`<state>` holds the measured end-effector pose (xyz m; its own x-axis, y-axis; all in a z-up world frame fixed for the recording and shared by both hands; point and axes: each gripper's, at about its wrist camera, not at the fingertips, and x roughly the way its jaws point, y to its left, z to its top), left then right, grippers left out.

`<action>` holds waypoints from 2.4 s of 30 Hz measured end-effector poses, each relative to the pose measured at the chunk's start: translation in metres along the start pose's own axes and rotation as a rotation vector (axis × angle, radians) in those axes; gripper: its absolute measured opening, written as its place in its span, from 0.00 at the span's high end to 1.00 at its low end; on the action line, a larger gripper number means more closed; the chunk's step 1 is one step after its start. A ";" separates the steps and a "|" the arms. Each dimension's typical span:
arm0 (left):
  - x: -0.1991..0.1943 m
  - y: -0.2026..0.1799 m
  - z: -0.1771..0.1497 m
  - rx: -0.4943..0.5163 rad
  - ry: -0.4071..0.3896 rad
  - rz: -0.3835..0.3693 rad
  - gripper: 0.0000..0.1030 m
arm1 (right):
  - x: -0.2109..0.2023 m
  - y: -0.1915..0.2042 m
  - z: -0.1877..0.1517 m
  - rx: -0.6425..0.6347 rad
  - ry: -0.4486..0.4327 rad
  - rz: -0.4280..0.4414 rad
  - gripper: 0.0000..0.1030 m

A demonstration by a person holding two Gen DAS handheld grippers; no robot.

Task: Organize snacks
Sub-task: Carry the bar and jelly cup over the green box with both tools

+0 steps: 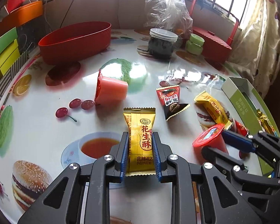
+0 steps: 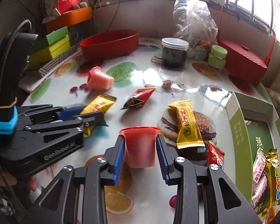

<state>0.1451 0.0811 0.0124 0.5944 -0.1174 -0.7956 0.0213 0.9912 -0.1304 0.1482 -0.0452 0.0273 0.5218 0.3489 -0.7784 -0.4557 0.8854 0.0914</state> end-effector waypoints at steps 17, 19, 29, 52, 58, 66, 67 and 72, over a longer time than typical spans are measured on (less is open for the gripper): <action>0.002 0.002 0.003 -0.003 -0.012 0.025 0.77 | 0.005 0.003 0.000 -0.015 0.010 -0.011 0.67; 0.000 0.003 0.003 -0.005 -0.017 0.026 0.77 | 0.002 0.003 -0.001 -0.011 0.000 -0.012 0.67; -0.023 -0.008 0.002 0.024 -0.057 0.011 0.77 | -0.018 0.001 -0.007 0.023 -0.036 -0.012 0.71; -0.065 -0.080 0.000 0.146 -0.122 -0.091 0.77 | -0.095 -0.046 -0.033 0.149 -0.155 -0.088 0.71; -0.065 -0.098 0.001 0.173 -0.119 -0.122 0.77 | -0.109 -0.058 -0.042 0.177 -0.168 -0.115 0.71; -0.059 -0.134 0.004 0.209 -0.105 -0.206 0.77 | -0.128 -0.082 -0.057 0.236 -0.187 -0.173 0.71; -0.058 -0.139 0.005 0.216 -0.106 -0.214 0.77 | -0.130 -0.087 -0.061 0.244 -0.187 -0.183 0.71; -0.055 -0.159 0.007 0.238 -0.099 -0.253 0.77 | -0.138 -0.103 -0.074 0.279 -0.181 -0.222 0.71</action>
<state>0.1148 -0.0692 0.0814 0.6214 -0.3658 -0.6928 0.3573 0.9193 -0.1649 0.0701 -0.2075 0.0799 0.7157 0.1666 -0.6782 -0.1174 0.9860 0.1182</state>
